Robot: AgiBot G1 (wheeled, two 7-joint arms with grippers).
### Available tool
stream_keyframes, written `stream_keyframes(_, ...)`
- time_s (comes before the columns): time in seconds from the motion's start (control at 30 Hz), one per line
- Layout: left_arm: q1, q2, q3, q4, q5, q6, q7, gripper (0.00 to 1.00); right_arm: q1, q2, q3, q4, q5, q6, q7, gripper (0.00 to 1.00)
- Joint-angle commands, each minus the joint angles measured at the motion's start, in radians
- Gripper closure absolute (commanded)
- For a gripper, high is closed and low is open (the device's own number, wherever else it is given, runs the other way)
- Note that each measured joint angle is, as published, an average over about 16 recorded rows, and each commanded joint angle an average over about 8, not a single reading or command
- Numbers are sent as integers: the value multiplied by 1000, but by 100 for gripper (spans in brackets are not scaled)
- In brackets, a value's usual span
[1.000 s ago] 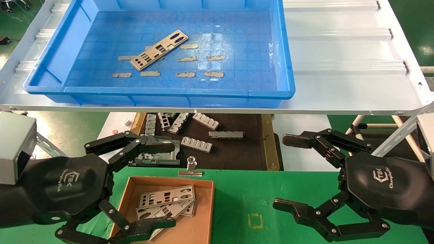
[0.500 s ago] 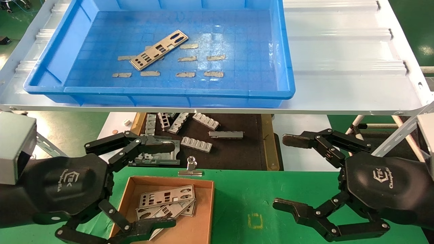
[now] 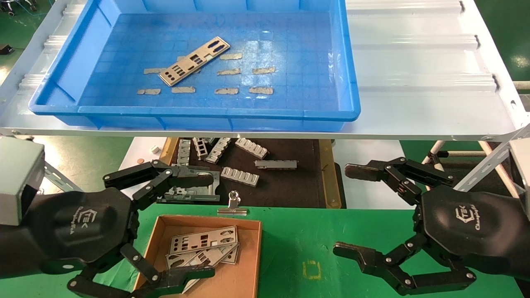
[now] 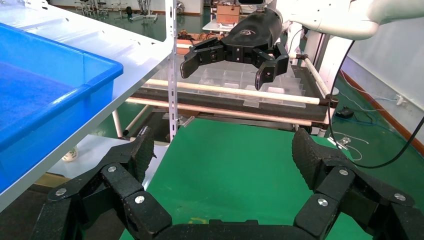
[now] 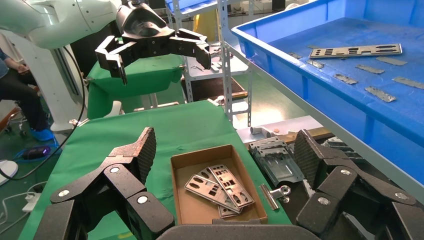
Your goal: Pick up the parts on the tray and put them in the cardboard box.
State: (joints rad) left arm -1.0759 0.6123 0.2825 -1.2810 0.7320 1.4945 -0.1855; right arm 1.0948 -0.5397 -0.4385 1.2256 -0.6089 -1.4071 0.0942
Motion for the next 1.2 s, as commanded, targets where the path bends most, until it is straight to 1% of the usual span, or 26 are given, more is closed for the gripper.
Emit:
stream_keyframes(0.03, 0, 0, 0, 0, 0, 0, 0, 0, 0, 0, 0, 0, 0, 0, 0, 0)
stream_keyframes(1.2, 0, 0, 0, 0, 0, 0, 0, 0, 0, 0, 0, 0, 0, 0, 0, 0)
